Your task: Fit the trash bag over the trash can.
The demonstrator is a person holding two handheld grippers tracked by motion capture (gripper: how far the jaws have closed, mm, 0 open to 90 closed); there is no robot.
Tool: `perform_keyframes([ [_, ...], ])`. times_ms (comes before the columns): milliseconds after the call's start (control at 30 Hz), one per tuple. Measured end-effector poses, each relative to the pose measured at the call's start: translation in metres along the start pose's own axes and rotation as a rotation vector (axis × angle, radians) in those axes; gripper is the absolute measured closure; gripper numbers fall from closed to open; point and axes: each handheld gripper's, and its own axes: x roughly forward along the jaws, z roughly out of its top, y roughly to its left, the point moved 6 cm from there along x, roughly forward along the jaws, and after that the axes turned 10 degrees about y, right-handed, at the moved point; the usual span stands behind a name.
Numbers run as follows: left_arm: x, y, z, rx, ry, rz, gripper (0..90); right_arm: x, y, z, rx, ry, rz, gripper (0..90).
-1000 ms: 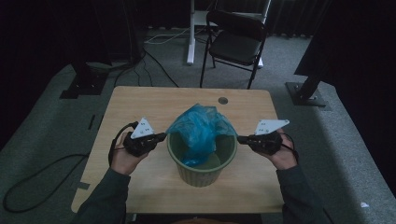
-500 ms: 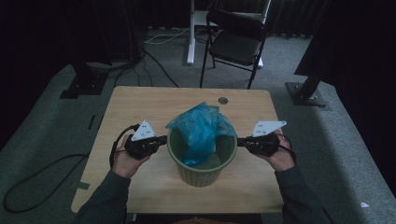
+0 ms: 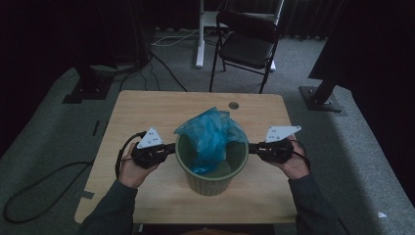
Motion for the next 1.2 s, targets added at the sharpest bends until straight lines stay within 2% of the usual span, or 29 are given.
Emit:
perform_keyframes([
  [167,0.002,0.001,0.002,0.0,0.007,0.018,84.9,0.001,-0.003,0.002,0.015,0.005,-0.017,85.7],
  [433,0.005,0.007,0.005,-0.026,0.01,0.038,85.0,0.006,-0.01,0.007,0.025,0.007,-0.036,86.4],
  [933,0.016,0.026,0.013,-0.078,-0.003,0.064,84.8,0.017,-0.03,0.014,0.055,0.004,-0.059,87.7],
  [1100,0.018,0.032,0.013,-0.081,-0.01,0.068,78.7,0.017,-0.034,0.014,0.065,0.0,-0.059,86.3],
  [1200,0.018,0.036,0.014,-0.077,-0.014,0.101,76.7,0.017,-0.034,0.014,0.061,0.0,-0.065,85.5],
])
